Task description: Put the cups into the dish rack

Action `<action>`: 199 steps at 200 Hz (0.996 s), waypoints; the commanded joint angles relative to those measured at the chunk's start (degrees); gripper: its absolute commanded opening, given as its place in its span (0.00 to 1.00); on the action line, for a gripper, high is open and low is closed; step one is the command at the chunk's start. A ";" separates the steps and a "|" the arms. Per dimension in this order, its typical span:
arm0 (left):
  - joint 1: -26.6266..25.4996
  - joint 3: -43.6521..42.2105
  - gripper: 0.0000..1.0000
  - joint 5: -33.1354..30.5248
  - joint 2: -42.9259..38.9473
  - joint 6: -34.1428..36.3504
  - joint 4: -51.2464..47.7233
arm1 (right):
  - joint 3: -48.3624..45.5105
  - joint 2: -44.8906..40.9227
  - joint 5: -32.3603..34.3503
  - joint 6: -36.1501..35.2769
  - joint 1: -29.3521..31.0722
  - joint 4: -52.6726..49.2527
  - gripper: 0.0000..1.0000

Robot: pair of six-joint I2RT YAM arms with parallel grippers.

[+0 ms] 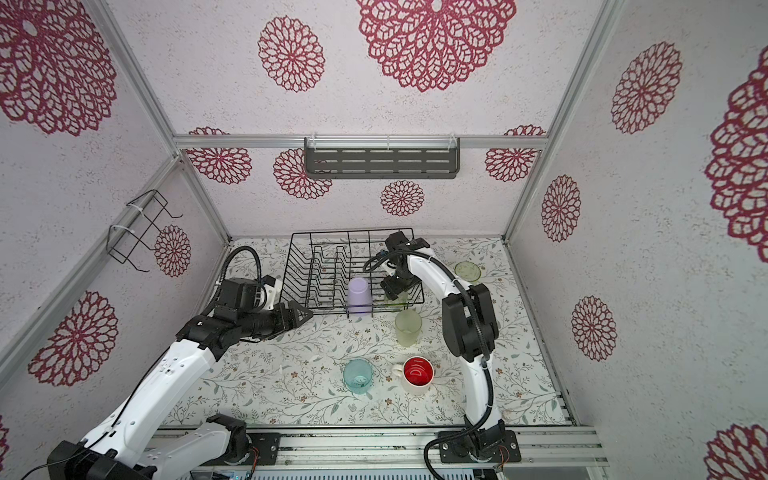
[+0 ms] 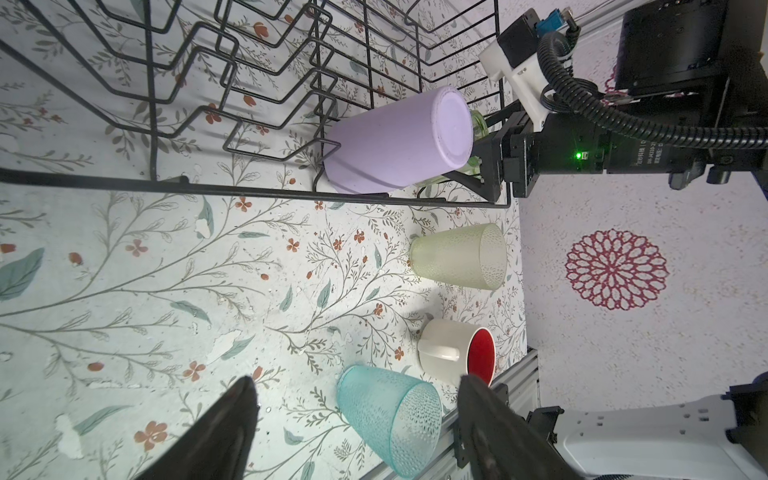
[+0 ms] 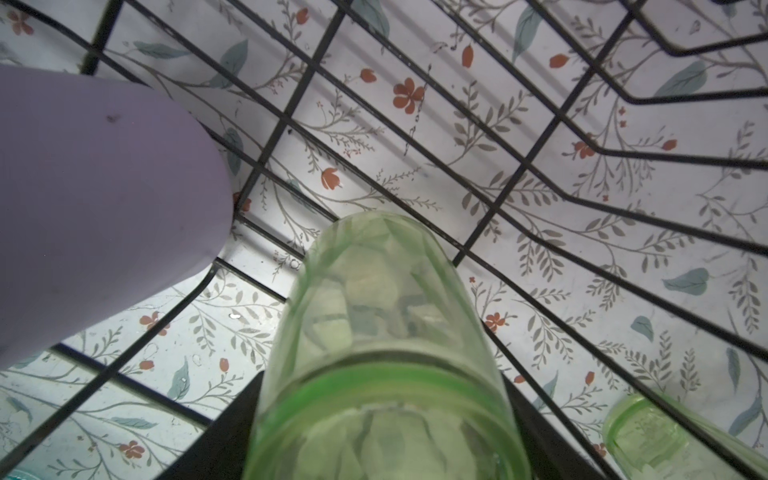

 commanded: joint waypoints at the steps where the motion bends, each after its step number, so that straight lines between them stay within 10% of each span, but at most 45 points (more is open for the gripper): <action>1: -0.54 0.09 0.79 0.23 -0.74 0.56 0.34 | -0.08 -4.40 -1.08 0.97 0.15 -2.18 0.75; 199: -7.68 -0.11 0.76 0.86 1.72 1.65 -0.05 | -10.75 -18.52 0.33 2.33 0.09 11.41 0.88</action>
